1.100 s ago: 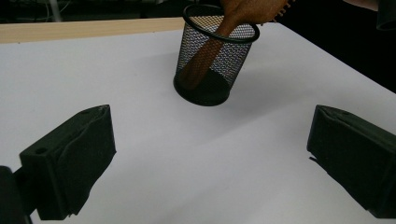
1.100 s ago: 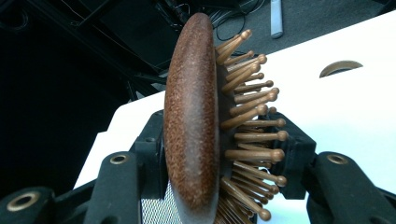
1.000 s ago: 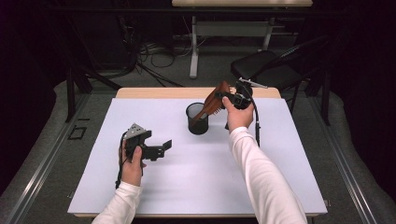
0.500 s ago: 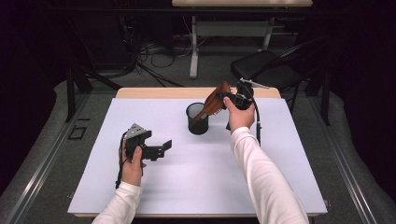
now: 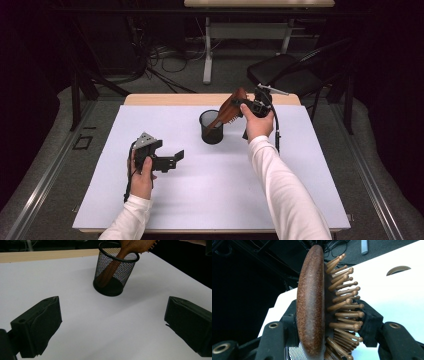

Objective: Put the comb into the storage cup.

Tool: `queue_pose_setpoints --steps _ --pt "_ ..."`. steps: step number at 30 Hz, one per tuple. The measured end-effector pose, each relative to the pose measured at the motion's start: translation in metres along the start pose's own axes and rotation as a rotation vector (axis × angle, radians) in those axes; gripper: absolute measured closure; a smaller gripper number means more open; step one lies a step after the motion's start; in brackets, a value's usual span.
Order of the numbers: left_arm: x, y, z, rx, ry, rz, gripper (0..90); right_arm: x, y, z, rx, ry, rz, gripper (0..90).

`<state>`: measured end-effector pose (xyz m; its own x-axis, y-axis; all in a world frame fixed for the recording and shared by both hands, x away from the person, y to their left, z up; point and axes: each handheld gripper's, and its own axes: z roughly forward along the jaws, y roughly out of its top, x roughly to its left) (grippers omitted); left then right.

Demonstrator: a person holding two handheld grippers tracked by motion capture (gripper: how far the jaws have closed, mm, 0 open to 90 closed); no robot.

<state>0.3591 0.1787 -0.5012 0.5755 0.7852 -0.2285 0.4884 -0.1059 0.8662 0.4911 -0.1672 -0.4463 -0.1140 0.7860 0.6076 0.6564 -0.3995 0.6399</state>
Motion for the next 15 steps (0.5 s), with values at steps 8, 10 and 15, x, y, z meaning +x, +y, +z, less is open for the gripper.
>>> queue_pose_setpoints --steps 8,10,15 --pt "-0.0002 0.0000 0.0001 0.000 -0.001 0.001 1.1 -0.0007 -0.0002 -0.0004 0.003 0.004 0.010 44.5" --pt "-0.0003 0.0000 0.0000 0.001 -0.001 0.001 1.2 -0.0009 -0.0006 -0.0003 -0.001 0.005 0.011 44.4" --pt "-0.0002 0.0000 0.0002 0.001 -0.001 0.000 1.2 -0.0016 -0.0012 0.0002 -0.005 0.011 0.013 43.6"
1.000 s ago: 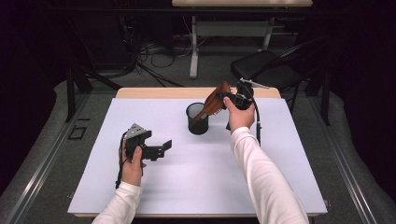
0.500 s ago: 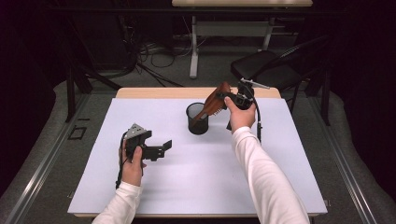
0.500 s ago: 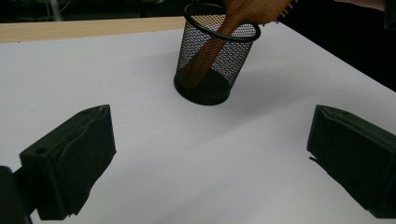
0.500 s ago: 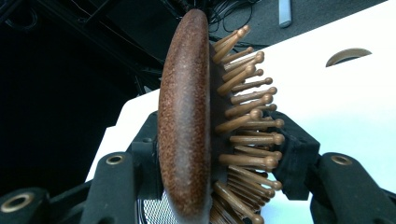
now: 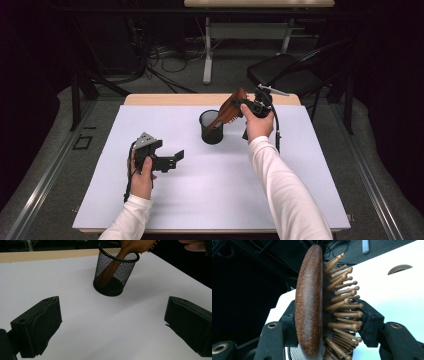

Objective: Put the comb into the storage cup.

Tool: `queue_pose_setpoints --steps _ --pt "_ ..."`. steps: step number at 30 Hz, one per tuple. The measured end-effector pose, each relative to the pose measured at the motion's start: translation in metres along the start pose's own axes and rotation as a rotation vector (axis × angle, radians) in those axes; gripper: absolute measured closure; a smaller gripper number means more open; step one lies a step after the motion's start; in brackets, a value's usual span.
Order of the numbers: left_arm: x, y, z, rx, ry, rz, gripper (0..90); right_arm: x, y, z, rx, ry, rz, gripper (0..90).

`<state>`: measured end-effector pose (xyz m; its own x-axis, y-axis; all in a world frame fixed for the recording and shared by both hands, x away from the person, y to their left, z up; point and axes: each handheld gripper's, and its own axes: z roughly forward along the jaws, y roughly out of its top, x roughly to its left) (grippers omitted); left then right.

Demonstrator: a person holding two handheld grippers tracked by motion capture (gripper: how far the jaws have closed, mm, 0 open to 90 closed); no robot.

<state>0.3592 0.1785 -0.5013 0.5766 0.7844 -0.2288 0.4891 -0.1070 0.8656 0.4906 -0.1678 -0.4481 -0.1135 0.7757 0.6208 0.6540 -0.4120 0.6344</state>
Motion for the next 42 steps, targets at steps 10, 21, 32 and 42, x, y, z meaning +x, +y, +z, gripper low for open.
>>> queue_pose_setpoints --steps 10,21,32,42 --pt "0.0000 0.0000 0.0000 0.000 0.001 0.000 1.2 0.0019 -0.0012 0.0005 -0.003 -0.007 -0.012 41.7" --pt "-0.0002 -0.0002 0.0004 0.001 -0.001 0.000 1.2 0.0022 -0.0013 0.0009 -0.002 -0.012 -0.026 41.8" --pt "0.0000 -0.0001 0.0003 0.001 0.001 0.000 1.2 0.0026 -0.0016 0.0020 -0.009 -0.031 -0.040 28.6" --pt "0.0003 -0.0005 0.0010 0.004 0.003 -0.001 1.2 0.0025 -0.0017 0.0040 -0.012 -0.033 -0.053 14.7"
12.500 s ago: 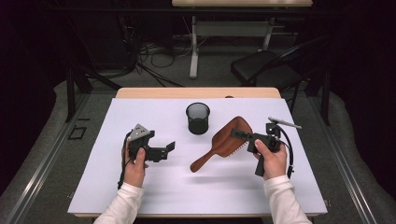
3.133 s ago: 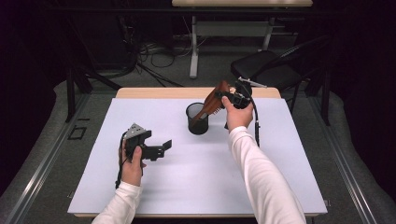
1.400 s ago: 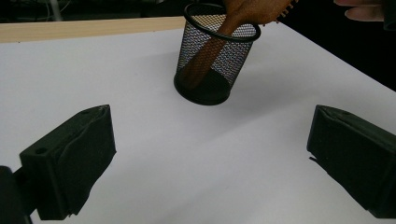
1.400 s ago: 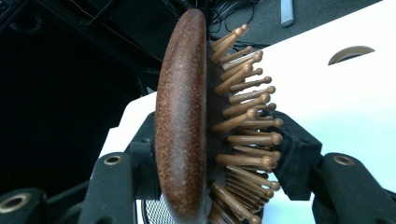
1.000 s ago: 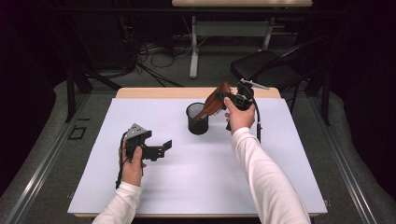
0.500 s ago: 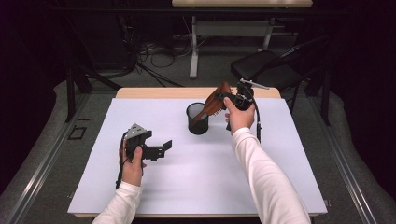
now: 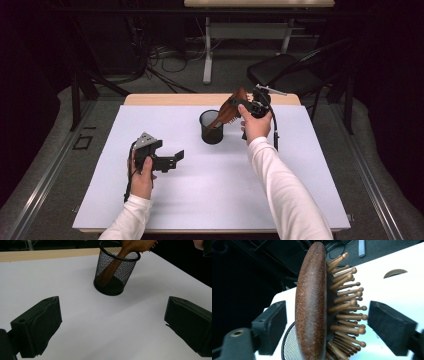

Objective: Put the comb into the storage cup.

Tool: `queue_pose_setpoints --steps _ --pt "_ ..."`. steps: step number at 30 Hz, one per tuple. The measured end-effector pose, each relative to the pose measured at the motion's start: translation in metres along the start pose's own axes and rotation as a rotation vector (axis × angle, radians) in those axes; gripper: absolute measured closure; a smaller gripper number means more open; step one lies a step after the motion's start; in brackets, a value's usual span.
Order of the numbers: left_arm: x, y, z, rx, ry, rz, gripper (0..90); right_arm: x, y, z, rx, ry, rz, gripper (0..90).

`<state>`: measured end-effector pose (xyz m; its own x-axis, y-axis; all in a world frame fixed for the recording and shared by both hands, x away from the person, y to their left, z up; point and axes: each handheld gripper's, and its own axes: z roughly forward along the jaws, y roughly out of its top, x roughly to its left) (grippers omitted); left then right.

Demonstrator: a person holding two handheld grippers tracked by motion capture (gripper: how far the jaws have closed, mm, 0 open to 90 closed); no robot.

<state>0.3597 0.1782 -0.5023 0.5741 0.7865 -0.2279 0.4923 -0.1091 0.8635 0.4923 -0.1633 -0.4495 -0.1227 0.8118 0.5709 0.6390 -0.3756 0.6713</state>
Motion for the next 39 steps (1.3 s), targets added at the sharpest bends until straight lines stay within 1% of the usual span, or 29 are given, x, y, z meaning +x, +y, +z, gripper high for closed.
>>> queue_pose_setpoints --steps 2,7,9,11,12,16,23,28,33,39 --pt "0.0001 -0.0001 0.0003 0.002 0.000 0.003 1.2 0.0006 0.0001 -0.0004 -0.005 0.005 -0.008 14.6" --pt "0.0000 -0.0004 0.0010 0.003 -0.001 0.003 1.2 0.0011 0.0010 -0.0014 -0.011 0.002 -0.020 14.0" --pt "0.0002 -0.0003 0.0008 0.004 0.001 0.002 1.2 0.0013 0.0018 -0.0017 -0.012 -0.008 -0.025 12.4" --pt "0.0003 -0.0003 0.0008 0.004 0.001 0.001 1.2 0.0019 0.0026 -0.0015 -0.009 -0.025 -0.042 10.3" --pt "0.0003 -0.0004 0.0008 0.004 0.001 0.002 1.2 0.0027 0.0031 -0.0016 -0.004 -0.027 -0.041 9.1" --pt "0.0004 -0.0004 0.0011 0.005 0.000 0.003 1.2 0.0043 0.0039 -0.0021 0.000 -0.029 -0.059 5.0" --pt "0.0005 -0.0006 0.0012 0.004 -0.001 -0.002 1.2 0.0055 0.0055 -0.0052 -0.015 -0.030 -0.062 0.1" --pt "0.0006 -0.0007 0.0013 0.005 0.000 -0.002 1.2 0.0061 0.0073 -0.0069 -0.008 -0.049 -0.084 0.0" --pt "0.0005 -0.0007 0.0013 0.005 -0.001 -0.002 1.2 0.0051 0.0079 -0.0074 -0.001 -0.071 -0.093 0.0" --pt "0.0007 -0.0007 0.0012 0.004 -0.002 -0.002 1.2 0.0053 0.0088 -0.0090 -0.010 -0.063 -0.095 0.0"
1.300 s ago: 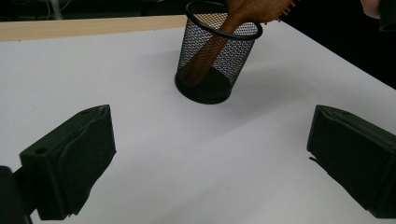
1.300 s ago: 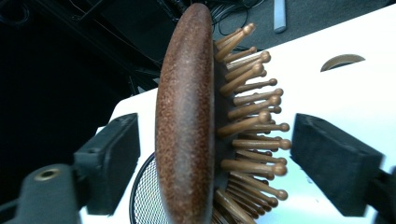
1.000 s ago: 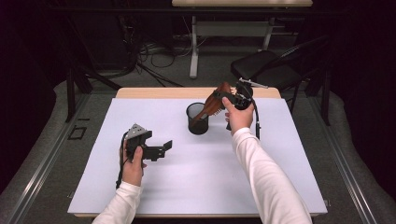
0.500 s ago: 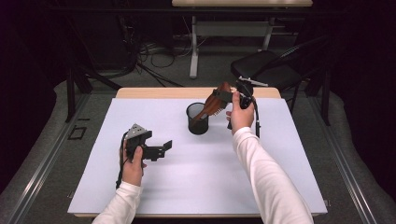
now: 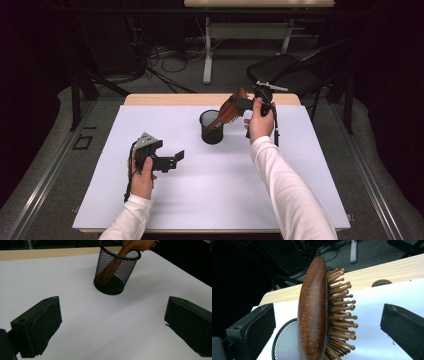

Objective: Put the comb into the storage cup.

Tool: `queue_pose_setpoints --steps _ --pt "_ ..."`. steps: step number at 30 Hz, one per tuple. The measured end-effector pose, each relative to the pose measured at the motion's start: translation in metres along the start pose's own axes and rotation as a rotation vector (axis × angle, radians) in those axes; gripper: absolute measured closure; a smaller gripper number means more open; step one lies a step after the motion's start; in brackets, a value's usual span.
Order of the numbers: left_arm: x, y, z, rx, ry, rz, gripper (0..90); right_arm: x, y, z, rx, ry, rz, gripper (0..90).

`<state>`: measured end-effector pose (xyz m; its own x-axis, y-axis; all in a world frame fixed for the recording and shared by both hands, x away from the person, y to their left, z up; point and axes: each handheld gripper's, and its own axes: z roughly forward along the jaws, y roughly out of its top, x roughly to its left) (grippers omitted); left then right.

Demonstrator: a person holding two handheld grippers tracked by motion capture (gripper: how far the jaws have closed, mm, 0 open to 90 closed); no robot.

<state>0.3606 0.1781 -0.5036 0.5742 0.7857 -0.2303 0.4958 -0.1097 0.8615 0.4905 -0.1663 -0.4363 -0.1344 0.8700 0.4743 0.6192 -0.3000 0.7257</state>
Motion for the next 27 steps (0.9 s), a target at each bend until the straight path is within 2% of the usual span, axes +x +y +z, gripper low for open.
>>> queue_pose_setpoints --steps 15,22,27 --pt "0.000 0.000 -0.001 -0.002 -0.004 0.001 1.2 -0.001 0.002 -0.002 0.007 0.004 -0.007 0.0" --pt "0.003 0.001 -0.001 0.002 -0.006 -0.007 1.2 -0.002 0.006 -0.007 0.006 0.001 -0.034 0.0" --pt "0.004 0.001 0.000 0.004 -0.007 -0.010 1.2 -0.003 0.011 -0.012 0.009 -0.009 -0.079 0.0"
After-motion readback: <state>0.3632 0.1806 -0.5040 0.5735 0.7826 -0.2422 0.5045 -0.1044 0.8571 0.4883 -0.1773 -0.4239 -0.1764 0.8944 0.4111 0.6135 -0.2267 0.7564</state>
